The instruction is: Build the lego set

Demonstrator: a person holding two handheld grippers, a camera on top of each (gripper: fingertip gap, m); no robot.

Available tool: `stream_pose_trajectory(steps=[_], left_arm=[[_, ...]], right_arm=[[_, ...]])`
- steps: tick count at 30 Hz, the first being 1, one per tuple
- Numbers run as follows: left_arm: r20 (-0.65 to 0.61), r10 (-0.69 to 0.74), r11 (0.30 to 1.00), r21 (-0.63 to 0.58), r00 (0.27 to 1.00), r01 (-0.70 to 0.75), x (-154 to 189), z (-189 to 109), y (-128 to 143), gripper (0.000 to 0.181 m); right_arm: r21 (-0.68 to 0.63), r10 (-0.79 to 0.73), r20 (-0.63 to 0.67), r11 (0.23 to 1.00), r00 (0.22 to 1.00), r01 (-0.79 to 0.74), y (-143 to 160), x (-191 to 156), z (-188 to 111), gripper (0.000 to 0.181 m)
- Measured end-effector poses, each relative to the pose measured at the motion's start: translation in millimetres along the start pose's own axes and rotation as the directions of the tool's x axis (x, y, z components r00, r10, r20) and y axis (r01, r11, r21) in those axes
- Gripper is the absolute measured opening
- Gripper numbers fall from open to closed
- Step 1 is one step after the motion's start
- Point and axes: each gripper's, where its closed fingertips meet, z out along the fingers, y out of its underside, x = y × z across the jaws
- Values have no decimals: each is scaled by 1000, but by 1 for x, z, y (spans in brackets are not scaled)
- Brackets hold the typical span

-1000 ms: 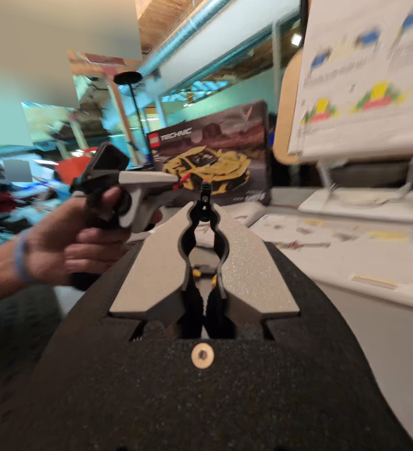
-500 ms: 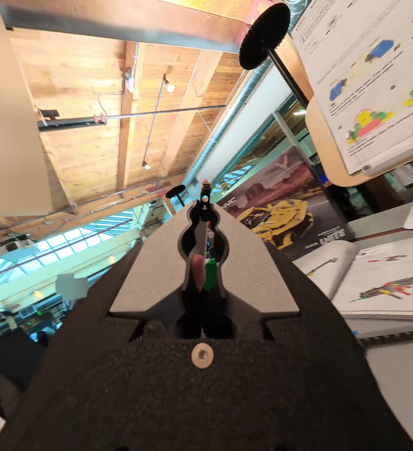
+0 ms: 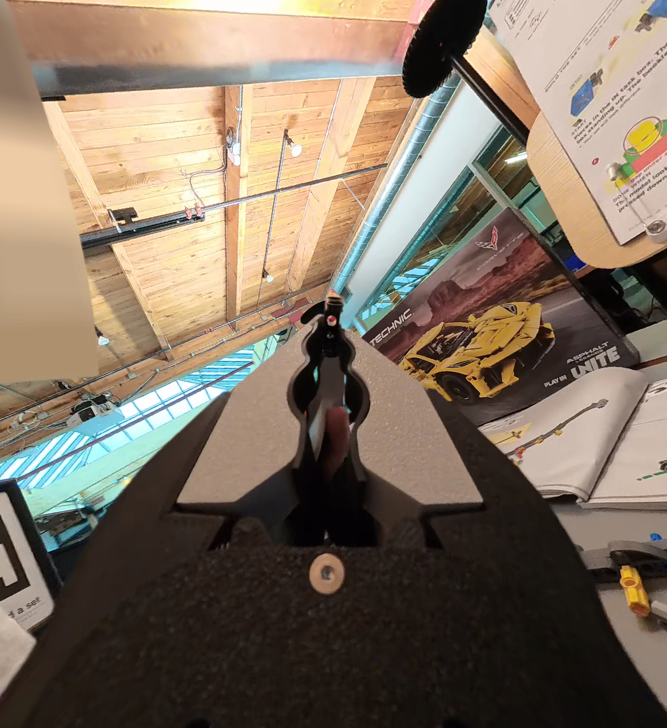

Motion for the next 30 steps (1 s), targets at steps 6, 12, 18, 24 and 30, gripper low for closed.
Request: stream_pose_trajectory(steps=[6,12,18,24,30], left_arm=[[17,84,995,-46,996,-83,0,3,3,2],[10,129,990,-51,992,-128,0,1,6,3],[-34,237,966,-92,971,-240,8,1,7,3],[-81,391,913,-96,917,-398,14,-3,5,3],[-59,547,837,15,835,-548,27,-9,-2,2]], right_arm=[[14,18,9,1000,1000,-18,-3,0,-1,6],[17,43,31,999,999,-44,-3,0,-3,6],[-46,207,148,978,967,-203,-4,-7,-3,7],[-134,527,186,850,829,-510,-1,-15,0,6],[-131,701,112,713,705,-689,5,-19,6,5]])
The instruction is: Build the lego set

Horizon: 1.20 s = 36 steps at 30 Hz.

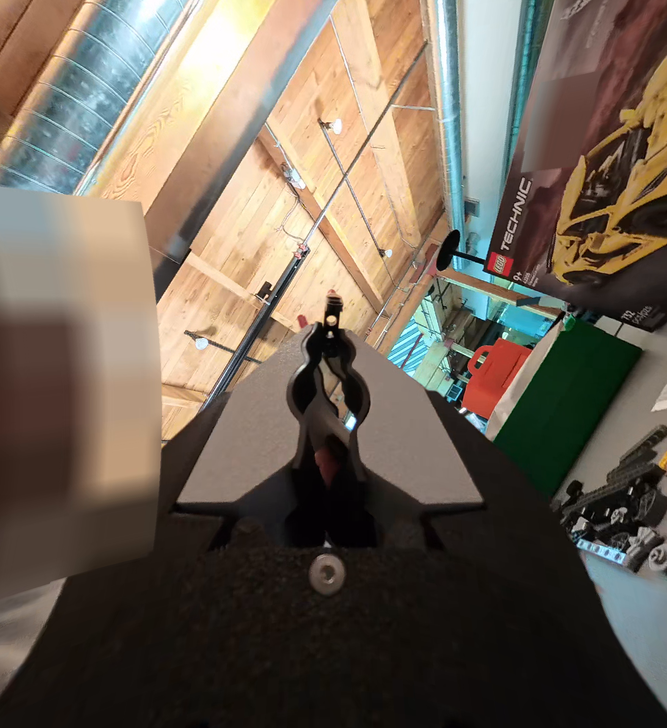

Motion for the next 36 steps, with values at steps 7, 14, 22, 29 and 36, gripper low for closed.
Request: stream_pose_trajectory(steps=[7,14,22,29,36], left_arm=[[-23,-130,989,-73,991,128,-5,-6,5,3],[4,-274,902,-345,962,259,-18,-23,26,2],[-96,83,719,-683,992,-127,-23,-61,61,3],[-155,216,593,-763,964,-256,-31,-76,72,3],[-190,275,550,-773,943,-316,-35,-78,73,4]], right_arm=[[-49,-206,-77,978,976,202,-13,1,-10,5],[-456,-625,-198,740,755,494,9,39,-34,6],[-743,-940,-85,281,331,607,21,62,-48,6],[-765,-974,-31,167,224,621,21,63,-47,6],[-767,-957,-24,203,290,608,34,69,-43,7]])
